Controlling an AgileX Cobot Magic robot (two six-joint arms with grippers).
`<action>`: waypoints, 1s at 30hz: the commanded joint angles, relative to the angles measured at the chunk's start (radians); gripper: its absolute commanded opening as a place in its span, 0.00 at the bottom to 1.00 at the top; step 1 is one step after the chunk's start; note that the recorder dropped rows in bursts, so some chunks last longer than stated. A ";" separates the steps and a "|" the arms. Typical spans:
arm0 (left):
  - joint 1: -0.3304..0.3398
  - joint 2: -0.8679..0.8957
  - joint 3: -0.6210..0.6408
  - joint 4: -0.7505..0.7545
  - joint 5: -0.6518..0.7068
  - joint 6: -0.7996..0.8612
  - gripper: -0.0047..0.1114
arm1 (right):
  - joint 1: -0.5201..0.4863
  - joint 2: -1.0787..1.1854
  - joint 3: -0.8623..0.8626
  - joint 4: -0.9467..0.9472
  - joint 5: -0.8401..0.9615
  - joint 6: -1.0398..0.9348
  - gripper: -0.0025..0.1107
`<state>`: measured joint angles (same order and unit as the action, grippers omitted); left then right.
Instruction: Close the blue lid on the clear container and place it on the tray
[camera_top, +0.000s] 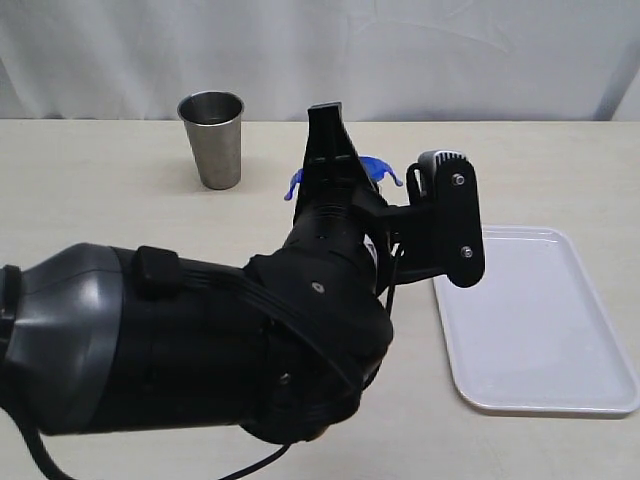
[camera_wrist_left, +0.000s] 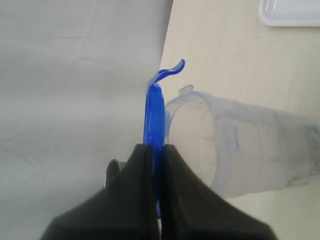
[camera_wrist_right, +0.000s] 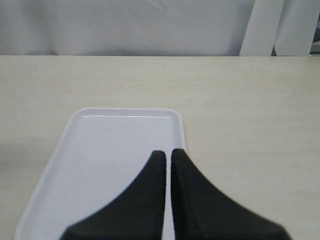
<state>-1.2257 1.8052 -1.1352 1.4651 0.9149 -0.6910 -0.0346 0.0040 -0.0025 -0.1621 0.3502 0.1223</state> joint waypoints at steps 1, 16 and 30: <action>-0.008 -0.009 -0.005 -0.023 -0.013 0.012 0.04 | 0.002 -0.004 0.003 0.001 -0.002 -0.003 0.06; -0.008 -0.009 -0.005 -0.139 -0.089 0.102 0.04 | 0.002 -0.004 0.003 0.001 -0.002 -0.003 0.06; -0.008 -0.009 -0.005 -0.192 -0.054 0.142 0.04 | 0.002 -0.004 0.003 0.001 -0.002 -0.003 0.06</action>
<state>-1.2257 1.8052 -1.1352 1.2939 0.8473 -0.5492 -0.0346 0.0040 -0.0025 -0.1621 0.3502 0.1223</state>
